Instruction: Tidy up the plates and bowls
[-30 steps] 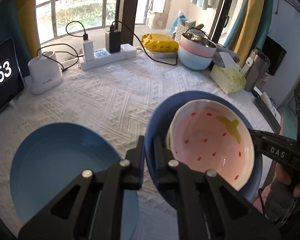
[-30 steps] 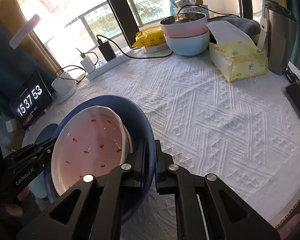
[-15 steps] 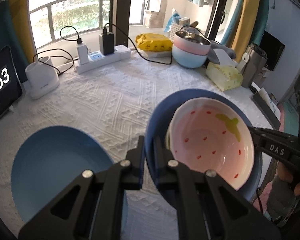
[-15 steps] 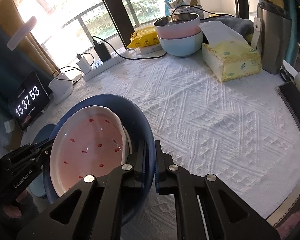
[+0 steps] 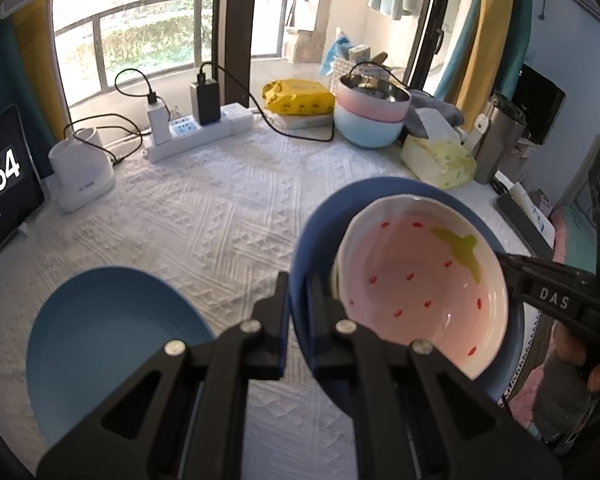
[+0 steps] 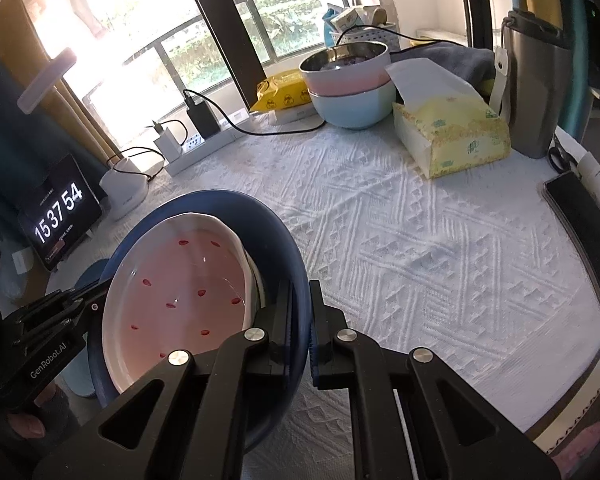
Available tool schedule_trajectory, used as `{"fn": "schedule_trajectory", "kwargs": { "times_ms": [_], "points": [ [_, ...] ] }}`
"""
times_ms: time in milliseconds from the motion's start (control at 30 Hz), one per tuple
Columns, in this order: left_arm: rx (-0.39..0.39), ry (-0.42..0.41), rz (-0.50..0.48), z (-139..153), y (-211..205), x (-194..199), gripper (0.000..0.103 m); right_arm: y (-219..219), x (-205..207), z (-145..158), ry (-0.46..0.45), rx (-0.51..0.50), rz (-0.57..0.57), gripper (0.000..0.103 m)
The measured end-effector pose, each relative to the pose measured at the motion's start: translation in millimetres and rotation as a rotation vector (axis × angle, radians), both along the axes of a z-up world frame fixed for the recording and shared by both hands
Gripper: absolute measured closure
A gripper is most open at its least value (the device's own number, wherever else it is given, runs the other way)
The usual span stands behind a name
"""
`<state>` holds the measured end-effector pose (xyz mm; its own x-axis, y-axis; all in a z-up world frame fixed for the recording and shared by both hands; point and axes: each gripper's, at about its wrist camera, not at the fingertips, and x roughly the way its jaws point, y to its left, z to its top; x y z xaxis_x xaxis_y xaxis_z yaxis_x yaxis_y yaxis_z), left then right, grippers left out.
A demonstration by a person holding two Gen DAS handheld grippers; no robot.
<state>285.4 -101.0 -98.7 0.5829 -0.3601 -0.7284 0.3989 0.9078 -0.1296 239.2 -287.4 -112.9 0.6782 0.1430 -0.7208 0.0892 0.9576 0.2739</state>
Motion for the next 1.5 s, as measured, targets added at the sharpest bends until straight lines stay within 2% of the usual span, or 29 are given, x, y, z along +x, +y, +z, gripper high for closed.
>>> {"fn": "schedule_trajectory", "kwargs": {
  "times_ms": [700, 1500],
  "points": [
    [-0.03, -0.055, 0.038, 24.3, 23.7, -13.0, 0.098, 17.7, -2.0, 28.6, -0.053, -0.021, 0.036, 0.095],
    [-0.07, -0.06, 0.114, 24.6, 74.5, -21.7, 0.098, 67.3, 6.0, 38.1, -0.058, -0.057, 0.11, 0.095]
  ]
}}
